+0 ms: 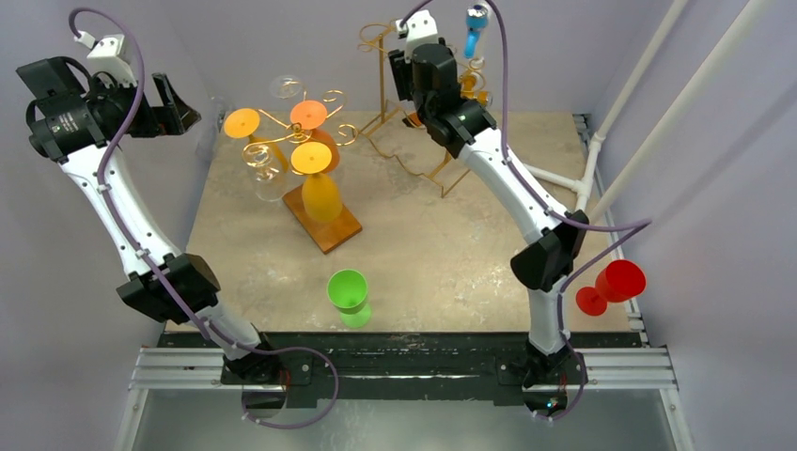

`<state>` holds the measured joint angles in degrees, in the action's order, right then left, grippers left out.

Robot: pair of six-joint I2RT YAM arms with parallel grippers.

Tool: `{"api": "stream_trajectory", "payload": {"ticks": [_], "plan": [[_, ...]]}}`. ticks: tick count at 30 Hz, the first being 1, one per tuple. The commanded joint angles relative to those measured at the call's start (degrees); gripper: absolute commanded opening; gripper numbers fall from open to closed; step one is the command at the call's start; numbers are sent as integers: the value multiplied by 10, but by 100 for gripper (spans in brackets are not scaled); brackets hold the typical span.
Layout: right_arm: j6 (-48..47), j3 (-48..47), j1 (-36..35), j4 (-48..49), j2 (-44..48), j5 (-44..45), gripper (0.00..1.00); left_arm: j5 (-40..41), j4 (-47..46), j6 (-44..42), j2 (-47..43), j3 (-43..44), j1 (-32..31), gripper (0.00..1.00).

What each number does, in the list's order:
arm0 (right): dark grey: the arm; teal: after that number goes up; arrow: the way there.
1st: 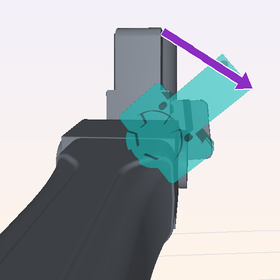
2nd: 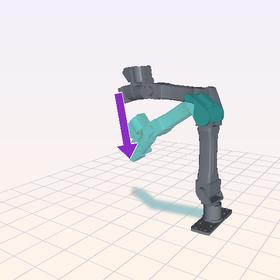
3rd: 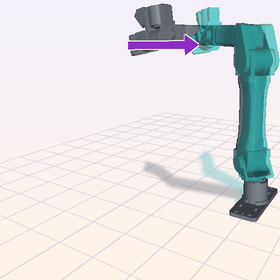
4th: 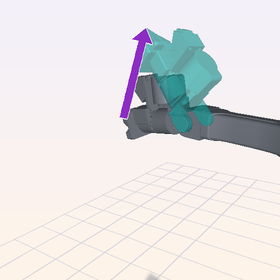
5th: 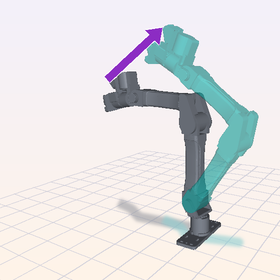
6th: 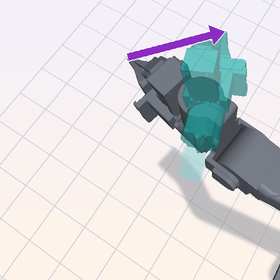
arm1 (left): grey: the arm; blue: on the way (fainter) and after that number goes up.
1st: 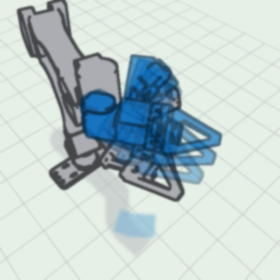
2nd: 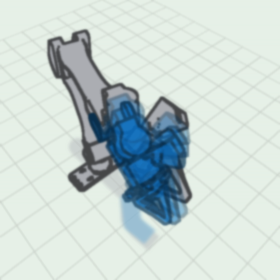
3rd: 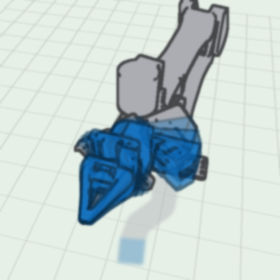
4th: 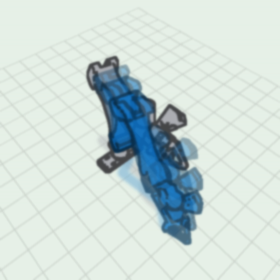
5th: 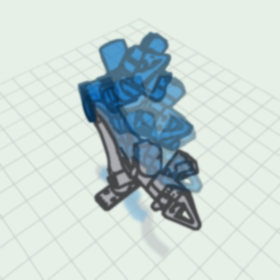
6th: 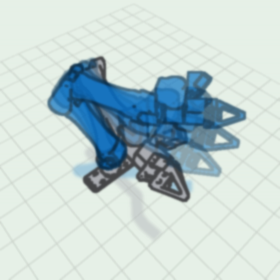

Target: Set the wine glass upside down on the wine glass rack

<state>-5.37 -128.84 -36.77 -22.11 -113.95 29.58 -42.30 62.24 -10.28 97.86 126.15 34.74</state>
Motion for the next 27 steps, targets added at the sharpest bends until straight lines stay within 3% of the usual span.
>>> {"api": "stream_trajectory", "payload": {"ticks": [1,7,12,14,23,27], "plan": [[-48,-49,5,25,-40,34,60,-29,-13,2,-29,14,2,100],[-74,-66,17,41,-78,53,61,-42,-33,30,-26,14,2,100],[-81,-74,21,54,-95,64,54,-45,-51,46,-31,13,2,100],[-82,-73,21,60,-96,65,48,-42,-54,46,-35,10,2,100],[-99,16,-8,125,-38,70,2,-35,-76,42,-59,-33,2,100],[-103,51,-32,149,-21,71,0,-36,-84,43,-65,-42,2,100]]}}
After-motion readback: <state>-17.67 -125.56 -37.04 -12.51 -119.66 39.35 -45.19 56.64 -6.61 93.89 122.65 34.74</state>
